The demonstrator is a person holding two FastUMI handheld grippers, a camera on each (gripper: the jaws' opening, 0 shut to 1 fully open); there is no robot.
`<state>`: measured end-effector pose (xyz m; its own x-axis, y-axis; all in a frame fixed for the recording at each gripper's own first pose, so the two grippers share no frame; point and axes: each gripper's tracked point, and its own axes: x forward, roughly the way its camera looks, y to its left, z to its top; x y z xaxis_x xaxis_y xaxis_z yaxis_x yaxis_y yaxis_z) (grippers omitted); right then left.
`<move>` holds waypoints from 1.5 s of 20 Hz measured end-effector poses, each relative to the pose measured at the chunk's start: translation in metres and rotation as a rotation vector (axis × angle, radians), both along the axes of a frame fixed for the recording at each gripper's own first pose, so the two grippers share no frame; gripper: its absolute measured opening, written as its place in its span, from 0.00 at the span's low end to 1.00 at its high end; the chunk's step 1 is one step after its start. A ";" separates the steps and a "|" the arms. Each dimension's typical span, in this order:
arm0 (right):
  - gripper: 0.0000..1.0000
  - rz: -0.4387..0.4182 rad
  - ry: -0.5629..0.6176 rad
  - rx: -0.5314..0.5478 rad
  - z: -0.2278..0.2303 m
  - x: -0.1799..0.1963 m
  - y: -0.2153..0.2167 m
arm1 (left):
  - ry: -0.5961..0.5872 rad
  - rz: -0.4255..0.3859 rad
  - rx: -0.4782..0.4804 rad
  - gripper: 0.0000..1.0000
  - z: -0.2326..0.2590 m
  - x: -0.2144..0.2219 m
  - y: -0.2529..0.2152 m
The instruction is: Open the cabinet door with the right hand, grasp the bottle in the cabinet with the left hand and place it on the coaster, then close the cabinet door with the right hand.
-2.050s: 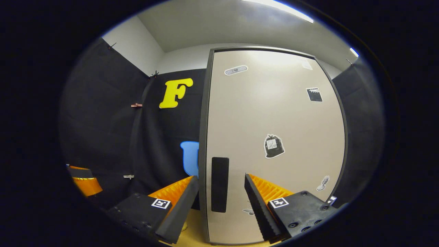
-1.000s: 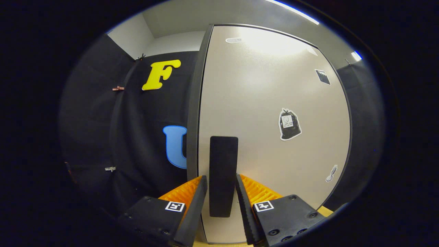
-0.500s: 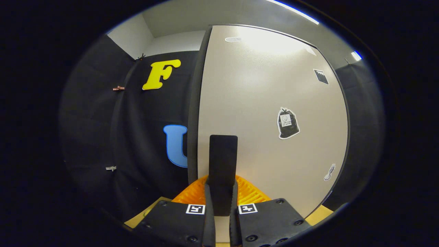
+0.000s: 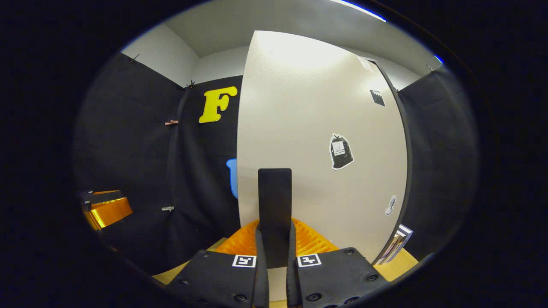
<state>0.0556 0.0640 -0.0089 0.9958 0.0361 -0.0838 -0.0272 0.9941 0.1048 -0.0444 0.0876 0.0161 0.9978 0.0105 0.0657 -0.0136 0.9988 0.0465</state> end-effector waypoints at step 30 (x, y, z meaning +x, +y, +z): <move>0.18 -0.053 -0.003 -0.071 0.014 -0.140 -0.219 | 0.066 -0.153 -0.035 0.89 -0.029 0.036 -0.267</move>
<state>-0.0847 -0.1546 0.0056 0.9965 -0.0222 -0.0810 0.0250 0.9991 0.0336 -0.0087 -0.1789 -0.0128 0.9900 -0.1411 0.0018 0.1410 0.9900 0.0075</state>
